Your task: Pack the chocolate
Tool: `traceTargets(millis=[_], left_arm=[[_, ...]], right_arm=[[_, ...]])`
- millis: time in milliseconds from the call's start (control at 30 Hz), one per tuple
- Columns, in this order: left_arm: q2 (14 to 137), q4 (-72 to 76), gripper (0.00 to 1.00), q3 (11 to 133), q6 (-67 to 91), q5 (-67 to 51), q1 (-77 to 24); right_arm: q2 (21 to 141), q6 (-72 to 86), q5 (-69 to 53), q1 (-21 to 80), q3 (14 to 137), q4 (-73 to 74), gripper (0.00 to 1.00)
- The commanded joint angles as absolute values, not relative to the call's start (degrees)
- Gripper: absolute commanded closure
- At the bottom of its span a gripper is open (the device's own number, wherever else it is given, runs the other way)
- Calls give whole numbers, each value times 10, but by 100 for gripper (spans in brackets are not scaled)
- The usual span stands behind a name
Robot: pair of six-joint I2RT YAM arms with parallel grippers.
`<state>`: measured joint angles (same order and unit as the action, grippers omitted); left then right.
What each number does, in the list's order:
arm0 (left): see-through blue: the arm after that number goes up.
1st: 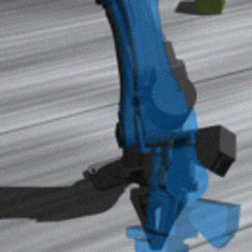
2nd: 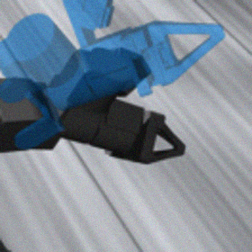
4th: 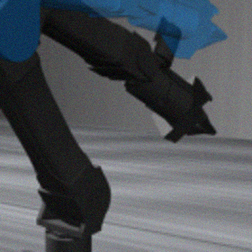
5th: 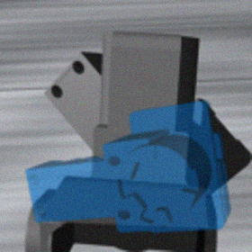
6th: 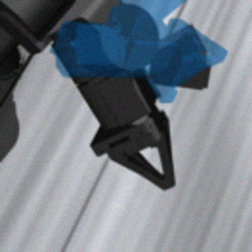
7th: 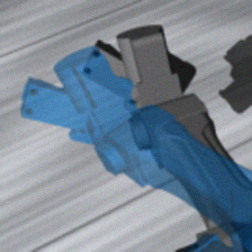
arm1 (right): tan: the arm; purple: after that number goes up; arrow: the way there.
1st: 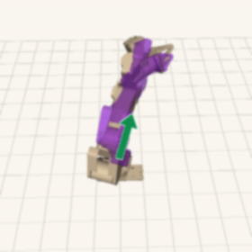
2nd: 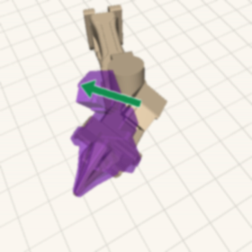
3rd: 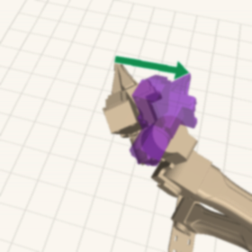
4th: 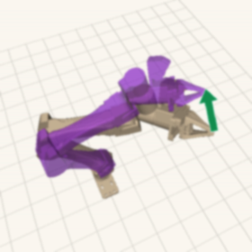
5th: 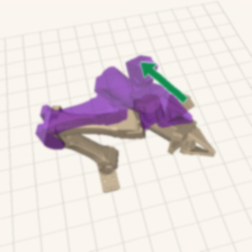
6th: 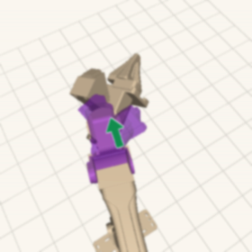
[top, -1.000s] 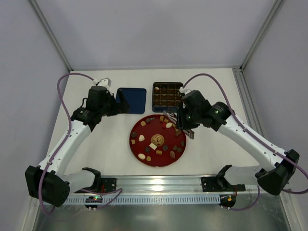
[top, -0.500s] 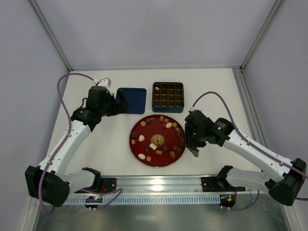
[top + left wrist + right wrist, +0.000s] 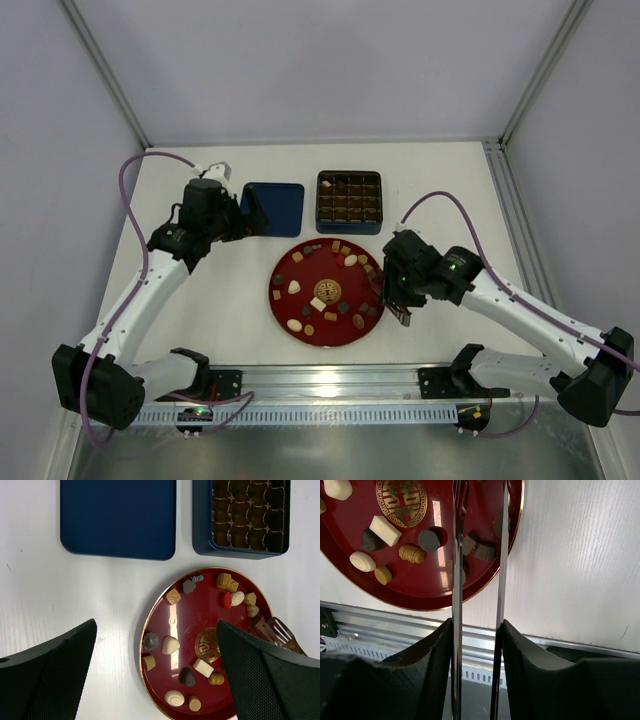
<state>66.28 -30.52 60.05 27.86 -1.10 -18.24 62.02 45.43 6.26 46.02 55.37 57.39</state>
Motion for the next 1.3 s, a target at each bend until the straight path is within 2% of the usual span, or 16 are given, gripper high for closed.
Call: traceTargets(millis=[0,800,1067,1267], left_arm=[[656,-292,0,604,273,-9,-179],[651,-292,0,604,272,-4,-179],[652,-292,0,603,272,-4,-179],[652,-293,0,603,272,-5,-179]], right_arm=[[623,463,68,462,553,551,55],[678,432,61,462,567,510,55],[677,425,63,463,578,519,59],[671,420,60,462,597,533,66]])
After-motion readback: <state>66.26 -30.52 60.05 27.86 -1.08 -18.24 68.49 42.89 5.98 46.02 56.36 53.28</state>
